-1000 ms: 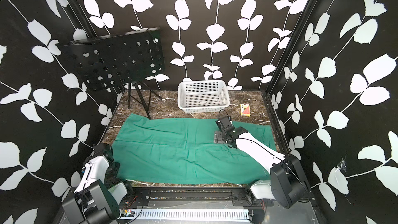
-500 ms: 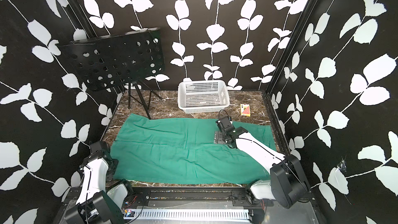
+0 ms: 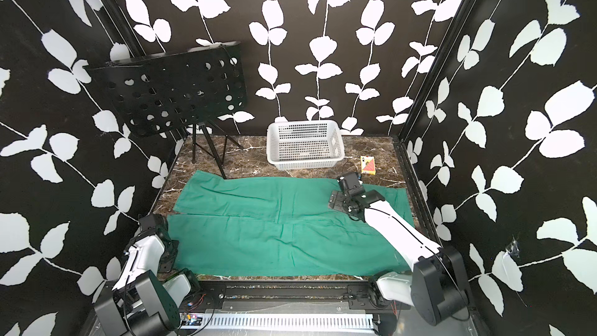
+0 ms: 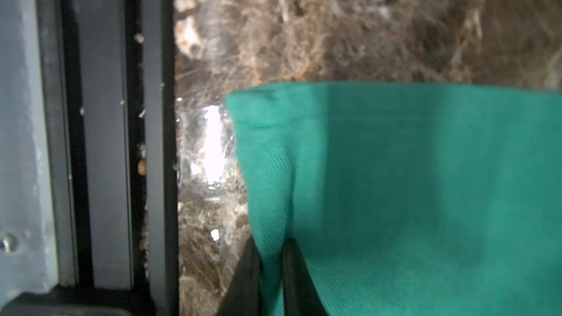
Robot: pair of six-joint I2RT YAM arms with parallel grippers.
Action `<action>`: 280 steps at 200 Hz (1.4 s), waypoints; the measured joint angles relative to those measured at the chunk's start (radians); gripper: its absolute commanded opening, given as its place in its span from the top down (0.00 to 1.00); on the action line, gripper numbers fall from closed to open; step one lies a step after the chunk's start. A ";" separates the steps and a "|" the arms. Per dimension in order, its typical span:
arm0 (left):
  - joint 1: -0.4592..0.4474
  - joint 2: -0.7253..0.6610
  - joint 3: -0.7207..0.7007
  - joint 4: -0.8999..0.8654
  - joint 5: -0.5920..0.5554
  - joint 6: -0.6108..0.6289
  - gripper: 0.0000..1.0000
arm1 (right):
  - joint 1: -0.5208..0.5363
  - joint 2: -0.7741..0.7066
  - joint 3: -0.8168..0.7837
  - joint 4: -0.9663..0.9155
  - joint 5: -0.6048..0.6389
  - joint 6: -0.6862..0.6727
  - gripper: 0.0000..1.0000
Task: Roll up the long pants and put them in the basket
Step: Fold the long pant at the center of the board.
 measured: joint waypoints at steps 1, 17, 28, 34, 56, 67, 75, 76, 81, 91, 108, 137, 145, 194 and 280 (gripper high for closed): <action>0.000 0.000 0.000 0.000 -0.001 -0.001 1.00 | -0.006 -0.005 -0.002 -0.002 -0.001 0.002 0.03; 0.001 -0.014 -0.008 0.009 -0.001 0.000 1.00 | -0.072 -0.069 -0.022 -0.034 -0.039 0.038 0.05; 0.001 -0.024 -0.014 0.017 0.000 0.001 1.00 | -0.117 -0.108 -0.030 -0.068 -0.057 0.059 0.07; 0.001 -0.029 -0.016 0.021 0.001 0.002 1.00 | -0.140 -0.127 -0.030 -0.095 -0.065 0.069 0.08; 0.001 -0.042 -0.021 0.038 0.012 0.012 1.00 | -0.185 -0.157 -0.029 -0.205 -0.074 0.090 0.15; 0.002 -0.045 -0.021 0.048 0.027 0.023 1.00 | -0.202 -0.151 -0.029 -0.267 -0.070 0.090 0.20; 0.002 -0.047 -0.021 0.055 0.038 0.032 1.00 | -0.222 -0.143 -0.029 -0.315 -0.066 0.089 0.21; 0.002 -0.047 -0.021 0.056 0.040 0.032 1.00 | -0.224 -0.143 -0.029 -0.319 -0.066 0.089 0.21; 0.003 -0.048 -0.019 0.059 0.049 0.037 1.00 | -0.244 -0.139 -0.029 -0.344 -0.061 0.090 0.22; 0.003 -0.050 -0.017 0.068 0.071 0.046 1.00 | -0.304 -0.135 -0.029 -0.383 -0.056 0.091 0.21; 0.003 -0.050 -0.007 0.075 0.100 0.059 1.00 | -0.437 -0.141 -0.032 -0.410 -0.055 0.096 0.21; 0.003 -0.053 0.002 0.083 0.125 0.065 1.00 | -0.654 -0.159 -0.074 -0.434 -0.050 0.135 0.27; 0.003 -0.053 0.002 0.084 0.127 0.065 1.00 | -0.700 -0.165 -0.090 -0.446 -0.046 0.150 0.30; 0.003 -0.053 0.002 0.083 0.135 0.064 1.00 | -0.945 -0.232 -0.140 -0.494 0.007 0.206 0.51; 0.003 -0.043 0.007 0.080 0.136 0.064 1.00 | -1.080 -0.223 -0.283 -0.418 0.089 0.244 0.60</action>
